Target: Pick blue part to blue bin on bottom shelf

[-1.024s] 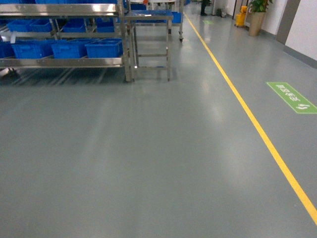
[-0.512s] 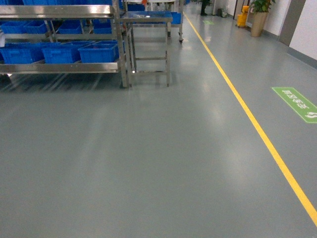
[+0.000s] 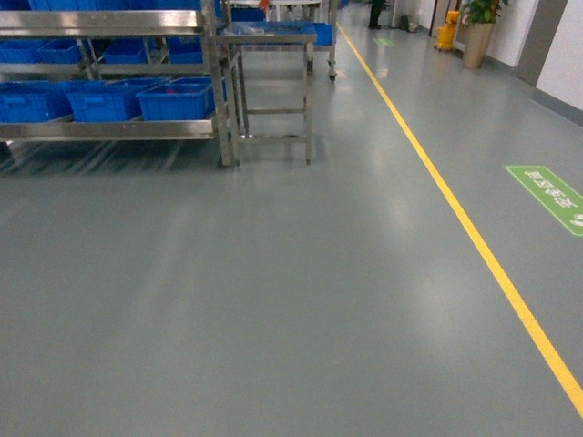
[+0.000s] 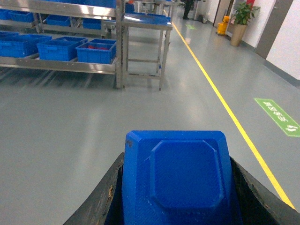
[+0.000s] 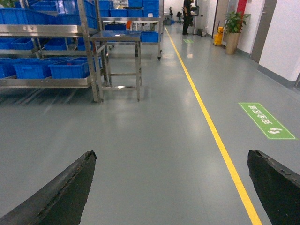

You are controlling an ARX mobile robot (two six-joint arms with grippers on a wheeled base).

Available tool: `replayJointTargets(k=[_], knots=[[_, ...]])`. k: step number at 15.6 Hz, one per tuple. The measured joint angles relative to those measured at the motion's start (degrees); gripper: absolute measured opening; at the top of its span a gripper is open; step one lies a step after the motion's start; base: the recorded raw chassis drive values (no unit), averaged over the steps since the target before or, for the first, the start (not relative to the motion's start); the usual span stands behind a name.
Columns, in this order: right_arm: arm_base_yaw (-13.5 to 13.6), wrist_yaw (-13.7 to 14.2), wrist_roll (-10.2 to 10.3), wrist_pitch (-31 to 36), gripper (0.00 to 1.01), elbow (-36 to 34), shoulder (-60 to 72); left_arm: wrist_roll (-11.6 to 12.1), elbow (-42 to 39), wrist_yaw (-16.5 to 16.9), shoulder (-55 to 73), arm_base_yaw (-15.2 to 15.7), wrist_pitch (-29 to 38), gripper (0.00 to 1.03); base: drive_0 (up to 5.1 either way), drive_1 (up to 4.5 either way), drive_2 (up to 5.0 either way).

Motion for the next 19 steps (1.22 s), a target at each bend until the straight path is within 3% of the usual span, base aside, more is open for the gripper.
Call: replayJointTargets(k=[19], knots=[[0.0,0.0,0.0,-0.2,0.98,0.0,0.0,0.0,0.0,0.0,0.0,0.0,-0.2,0.44,-0.1,4.01,-4.2]])
